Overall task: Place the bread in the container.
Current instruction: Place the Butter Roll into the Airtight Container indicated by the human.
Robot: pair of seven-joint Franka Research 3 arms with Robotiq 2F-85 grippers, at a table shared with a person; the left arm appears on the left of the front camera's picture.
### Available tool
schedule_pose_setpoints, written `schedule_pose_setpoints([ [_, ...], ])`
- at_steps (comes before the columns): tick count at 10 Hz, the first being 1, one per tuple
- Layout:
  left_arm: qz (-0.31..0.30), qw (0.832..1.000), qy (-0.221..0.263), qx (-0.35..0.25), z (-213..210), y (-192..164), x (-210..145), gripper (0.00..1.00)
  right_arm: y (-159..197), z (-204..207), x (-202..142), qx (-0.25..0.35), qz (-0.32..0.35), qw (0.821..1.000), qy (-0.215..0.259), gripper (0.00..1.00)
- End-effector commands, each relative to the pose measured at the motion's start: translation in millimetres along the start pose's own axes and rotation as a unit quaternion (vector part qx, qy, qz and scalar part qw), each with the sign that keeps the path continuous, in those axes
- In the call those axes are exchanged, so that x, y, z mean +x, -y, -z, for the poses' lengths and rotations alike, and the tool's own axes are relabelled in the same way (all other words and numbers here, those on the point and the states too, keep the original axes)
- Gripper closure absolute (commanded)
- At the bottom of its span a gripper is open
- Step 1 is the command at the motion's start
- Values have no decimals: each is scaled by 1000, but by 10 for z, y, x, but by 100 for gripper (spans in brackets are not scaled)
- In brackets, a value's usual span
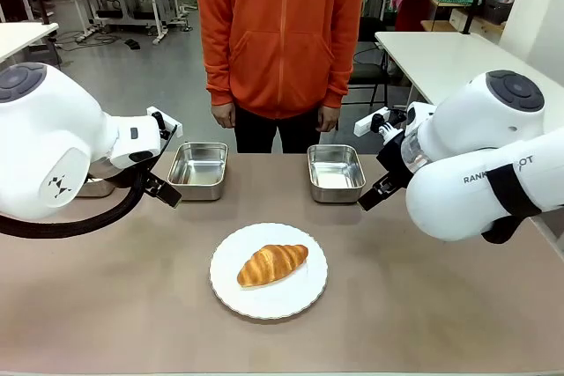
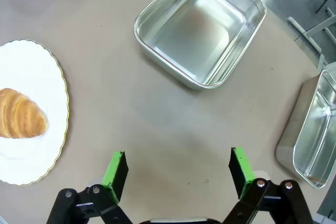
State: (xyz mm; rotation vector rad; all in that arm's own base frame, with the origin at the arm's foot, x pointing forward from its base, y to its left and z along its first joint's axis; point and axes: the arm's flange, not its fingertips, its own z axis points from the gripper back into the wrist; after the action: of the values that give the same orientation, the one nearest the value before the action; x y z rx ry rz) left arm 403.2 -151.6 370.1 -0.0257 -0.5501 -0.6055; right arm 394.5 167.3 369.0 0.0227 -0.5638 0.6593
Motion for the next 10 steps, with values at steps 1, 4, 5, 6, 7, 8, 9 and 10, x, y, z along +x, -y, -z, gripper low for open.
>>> schedule_pose_setpoints([
  [1, 0, 1000, 0, 0, -1, 0, 0, 0, 1, -1, 1, 0, 0, 1000, 0, 0],
  [4, -8, 998, 21, -65, -396, -408, 209, 0, 292, -314, 413, 24, 10, 1000, 10, 0],
  [5, -12, 997, 22, -75, -546, -637, 288, 0, 493, -453, 565, 28, 19, 999, 14, 0],
  [6, -1, 995, 17, -98, -696, -891, 343, 0, 728, -633, 658, 36, 27, 999, 14, 0],
  [7, 19, 992, 15, -127, -815, -1158, 345, 0, 989, -811, 664, 48, 33, 998, 19, 0],
  [8, 44, 986, 19, -159, -954, -1490, 293, 0, 1306, -983, 586, 60, 32, 997, 24, 0],
  [9, 74, 978, 30, -192, -1057, -1799, 175, 0, 1597, -1099, 463, 73, 24, 997, 29, 0],
  [10, 100, 967, 53, -229, -1134, -2064, -18, 0, 1836, -1191, 297, 103, 5, 994, 47, 0],
])
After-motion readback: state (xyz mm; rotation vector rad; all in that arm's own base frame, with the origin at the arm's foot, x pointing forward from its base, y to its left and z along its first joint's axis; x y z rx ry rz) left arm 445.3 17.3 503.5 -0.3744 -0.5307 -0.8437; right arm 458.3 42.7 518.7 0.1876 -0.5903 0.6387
